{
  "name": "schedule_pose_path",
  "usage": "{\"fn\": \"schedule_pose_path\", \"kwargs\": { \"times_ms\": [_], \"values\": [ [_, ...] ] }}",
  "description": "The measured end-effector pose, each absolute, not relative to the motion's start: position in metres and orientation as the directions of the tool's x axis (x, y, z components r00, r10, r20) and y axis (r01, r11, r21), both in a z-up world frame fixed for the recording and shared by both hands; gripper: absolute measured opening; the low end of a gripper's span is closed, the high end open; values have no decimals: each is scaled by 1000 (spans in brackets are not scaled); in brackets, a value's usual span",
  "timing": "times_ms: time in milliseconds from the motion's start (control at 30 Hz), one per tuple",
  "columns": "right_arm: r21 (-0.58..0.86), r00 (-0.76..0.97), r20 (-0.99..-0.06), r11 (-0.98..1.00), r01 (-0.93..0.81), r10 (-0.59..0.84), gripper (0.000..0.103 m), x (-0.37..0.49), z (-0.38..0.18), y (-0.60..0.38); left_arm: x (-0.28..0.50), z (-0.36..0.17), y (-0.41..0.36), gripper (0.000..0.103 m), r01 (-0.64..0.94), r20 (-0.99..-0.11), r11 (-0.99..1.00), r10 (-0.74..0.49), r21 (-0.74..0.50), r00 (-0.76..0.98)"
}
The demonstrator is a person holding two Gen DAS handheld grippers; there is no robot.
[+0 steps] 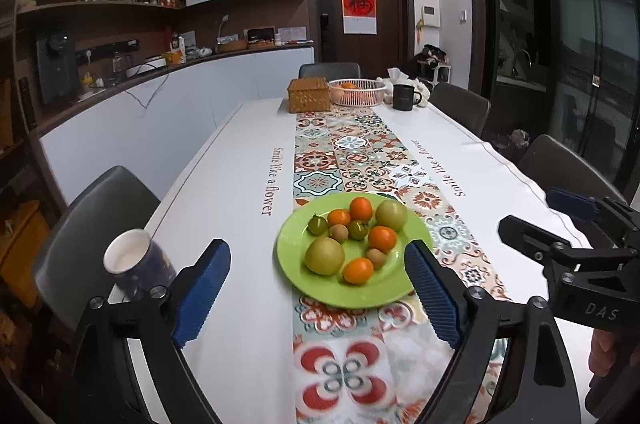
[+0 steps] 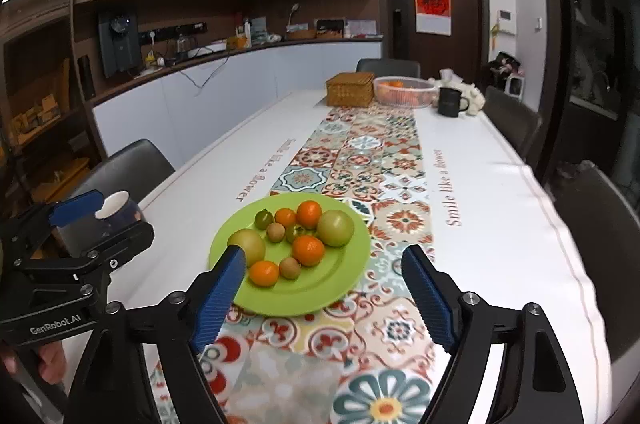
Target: Organize fruits
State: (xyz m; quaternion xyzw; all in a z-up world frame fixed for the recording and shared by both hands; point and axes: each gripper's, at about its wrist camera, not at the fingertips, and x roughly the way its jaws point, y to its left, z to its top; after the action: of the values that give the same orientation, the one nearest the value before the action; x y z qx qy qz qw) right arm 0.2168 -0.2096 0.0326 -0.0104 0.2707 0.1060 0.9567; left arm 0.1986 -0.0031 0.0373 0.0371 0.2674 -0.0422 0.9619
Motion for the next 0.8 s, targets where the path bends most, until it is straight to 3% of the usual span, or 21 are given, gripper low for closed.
{"fn": "schedule_pose_path", "kwargs": {
  "times_ms": [233,800],
  "values": [
    [17,869,-469,986,-167,156,90,161,47,-222,142,48,-8,102,77,-466,996,-46,47,883],
    [41,882,-450,990,-136,140,92,76,32,-227,64,36,-10,103,67,-464,997,-38,46,885]
  ]
}}
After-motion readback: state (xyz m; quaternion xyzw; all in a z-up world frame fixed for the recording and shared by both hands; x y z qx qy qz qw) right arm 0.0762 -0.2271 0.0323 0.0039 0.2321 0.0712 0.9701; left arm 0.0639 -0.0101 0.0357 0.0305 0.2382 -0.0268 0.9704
